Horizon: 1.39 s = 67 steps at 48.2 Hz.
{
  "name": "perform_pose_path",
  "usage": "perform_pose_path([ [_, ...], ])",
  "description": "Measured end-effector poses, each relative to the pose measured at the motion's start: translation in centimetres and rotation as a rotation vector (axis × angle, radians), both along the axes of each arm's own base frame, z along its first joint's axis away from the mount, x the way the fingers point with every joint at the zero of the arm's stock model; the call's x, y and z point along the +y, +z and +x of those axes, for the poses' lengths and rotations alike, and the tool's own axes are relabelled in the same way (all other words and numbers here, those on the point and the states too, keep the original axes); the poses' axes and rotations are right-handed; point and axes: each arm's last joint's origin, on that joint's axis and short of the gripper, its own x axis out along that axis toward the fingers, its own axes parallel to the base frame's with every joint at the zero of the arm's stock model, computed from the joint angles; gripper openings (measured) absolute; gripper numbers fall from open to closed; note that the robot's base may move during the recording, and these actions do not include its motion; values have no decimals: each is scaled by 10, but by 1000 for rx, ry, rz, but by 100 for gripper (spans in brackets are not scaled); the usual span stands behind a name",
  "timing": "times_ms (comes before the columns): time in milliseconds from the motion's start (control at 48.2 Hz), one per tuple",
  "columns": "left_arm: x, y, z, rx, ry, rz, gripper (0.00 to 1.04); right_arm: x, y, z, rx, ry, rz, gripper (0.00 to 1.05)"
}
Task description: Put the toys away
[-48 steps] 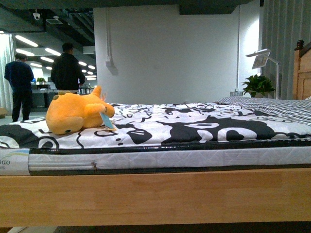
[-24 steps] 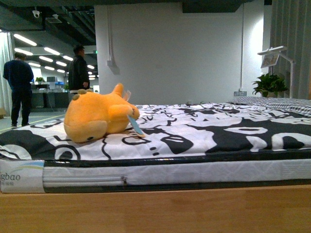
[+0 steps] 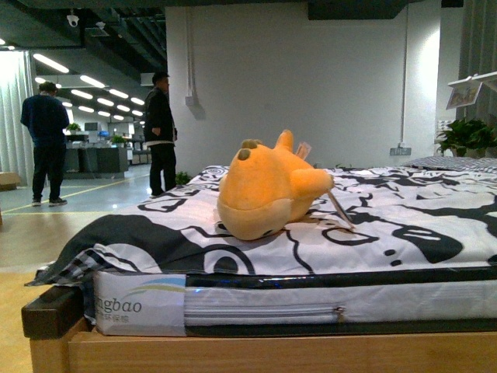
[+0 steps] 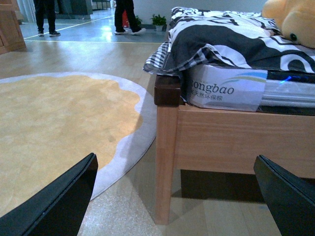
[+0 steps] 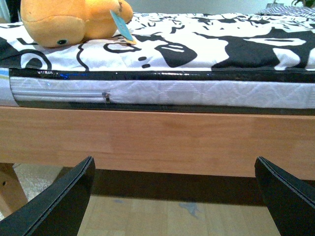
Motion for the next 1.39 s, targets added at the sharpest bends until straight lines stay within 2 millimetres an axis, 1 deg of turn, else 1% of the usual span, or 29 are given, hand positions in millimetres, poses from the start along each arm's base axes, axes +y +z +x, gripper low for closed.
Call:
perform_pose_path([
  [685, 0, 0, 0, 0, -3, 0, 99, 0, 0, 0, 0, -3, 0, 98],
  [706, 0, 0, 0, 0, -2, 0, 99, 0, 0, 0, 5, 15, 11, 98],
  [747, 0, 0, 0, 0, -2, 0, 99, -2, 1, 4, 27, 140, 74, 98],
  [789, 0, 0, 0, 0, -3, 0, 99, -4, 10, 9, 35, 226, 128, 98],
  [830, 0, 0, 0, 0, -2, 0, 99, -5, 26, 19, 16, 275, 155, 98],
  [872, 0, 0, 0, 0, -3, 0, 99, -5, 42, 29, -17, 287, 153, 98],
  [893, 0, 0, 0, 0, -3, 0, 99, -4, 45, 31, -24, 286, 151, 98],
  [976, 0, 0, 0, 0, -3, 0, 99, 3, 73, 53, -69, 288, 145, 98],
  [1080, 0, 0, 0, 0, -2, 0, 99, 16, 92, 72, -84, 294, 136, 98],
  [1204, 0, 0, 0, 0, -3, 0, 99, 43, 117, 102, -101, 301, 99, 98],
  [1287, 0, 0, 0, 0, -3, 0, 99, 69, 131, 123, -106, 312, 69, 98],
  [1391, 0, 0, 0, 0, -3, 0, 99, 100, 145, 144, -107, 317, 37, 98],
])
